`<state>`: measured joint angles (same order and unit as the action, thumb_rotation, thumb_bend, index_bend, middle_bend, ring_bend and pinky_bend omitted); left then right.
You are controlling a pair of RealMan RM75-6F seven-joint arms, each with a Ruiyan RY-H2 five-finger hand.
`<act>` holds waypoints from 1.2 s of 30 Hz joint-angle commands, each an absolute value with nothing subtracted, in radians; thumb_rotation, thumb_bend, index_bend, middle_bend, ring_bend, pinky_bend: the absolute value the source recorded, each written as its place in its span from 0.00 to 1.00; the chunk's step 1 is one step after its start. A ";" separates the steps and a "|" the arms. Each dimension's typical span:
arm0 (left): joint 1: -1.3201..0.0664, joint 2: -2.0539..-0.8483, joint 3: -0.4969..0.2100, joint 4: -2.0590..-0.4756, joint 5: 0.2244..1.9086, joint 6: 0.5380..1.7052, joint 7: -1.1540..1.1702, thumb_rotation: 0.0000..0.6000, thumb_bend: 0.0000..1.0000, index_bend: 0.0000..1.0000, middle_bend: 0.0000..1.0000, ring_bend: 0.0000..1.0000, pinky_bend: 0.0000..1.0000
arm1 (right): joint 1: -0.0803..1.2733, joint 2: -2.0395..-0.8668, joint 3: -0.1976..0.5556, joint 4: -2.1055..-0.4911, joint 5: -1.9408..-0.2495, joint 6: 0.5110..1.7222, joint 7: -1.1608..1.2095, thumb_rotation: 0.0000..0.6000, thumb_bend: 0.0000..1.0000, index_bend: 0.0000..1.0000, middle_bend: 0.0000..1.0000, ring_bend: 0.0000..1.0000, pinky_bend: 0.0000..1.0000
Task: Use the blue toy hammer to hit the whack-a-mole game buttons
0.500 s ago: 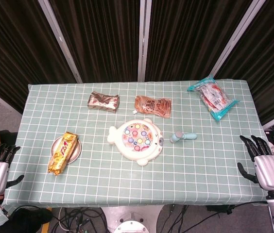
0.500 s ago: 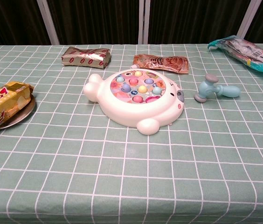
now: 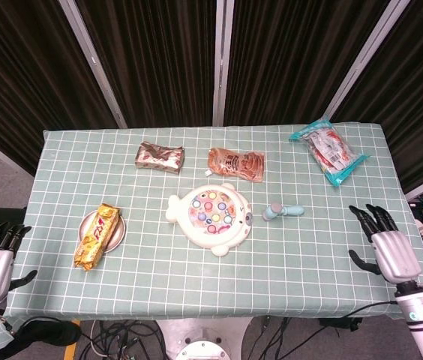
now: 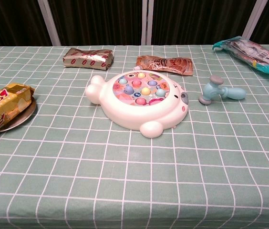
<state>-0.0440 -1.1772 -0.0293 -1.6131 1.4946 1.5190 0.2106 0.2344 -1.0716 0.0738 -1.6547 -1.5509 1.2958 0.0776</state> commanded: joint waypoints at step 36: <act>-0.046 -1.186 -0.022 -1.564 1.458 1.478 0.161 1.00 0.03 0.18 0.16 0.07 0.02 | 0.694 -1.533 0.173 -1.149 -1.283 0.753 0.094 1.00 0.28 0.42 0.39 0.22 0.22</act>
